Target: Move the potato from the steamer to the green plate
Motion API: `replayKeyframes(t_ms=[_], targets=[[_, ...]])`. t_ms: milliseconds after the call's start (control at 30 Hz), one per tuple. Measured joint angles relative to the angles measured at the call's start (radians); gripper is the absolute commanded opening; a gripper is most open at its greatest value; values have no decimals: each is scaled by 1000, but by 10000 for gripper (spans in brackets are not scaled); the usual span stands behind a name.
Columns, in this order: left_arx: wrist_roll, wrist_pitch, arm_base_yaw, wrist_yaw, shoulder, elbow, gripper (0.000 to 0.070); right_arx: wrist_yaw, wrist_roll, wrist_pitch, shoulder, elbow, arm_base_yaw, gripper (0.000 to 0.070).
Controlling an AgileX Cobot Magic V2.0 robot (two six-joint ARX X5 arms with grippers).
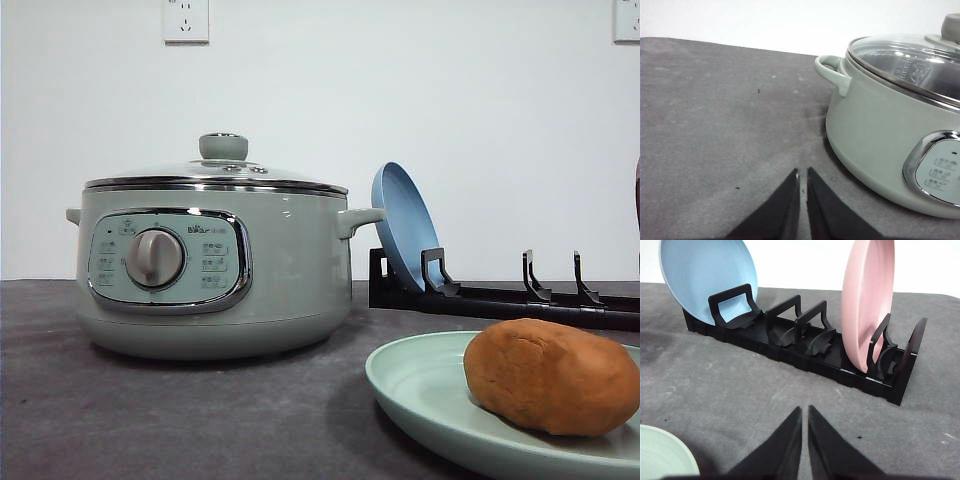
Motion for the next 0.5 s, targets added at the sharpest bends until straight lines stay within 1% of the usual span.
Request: replayKeyframes(t_ms=[500], targets=[[0, 0, 0, 0, 0, 0, 18, 0, 0, 0, 0, 0, 0, 10]])
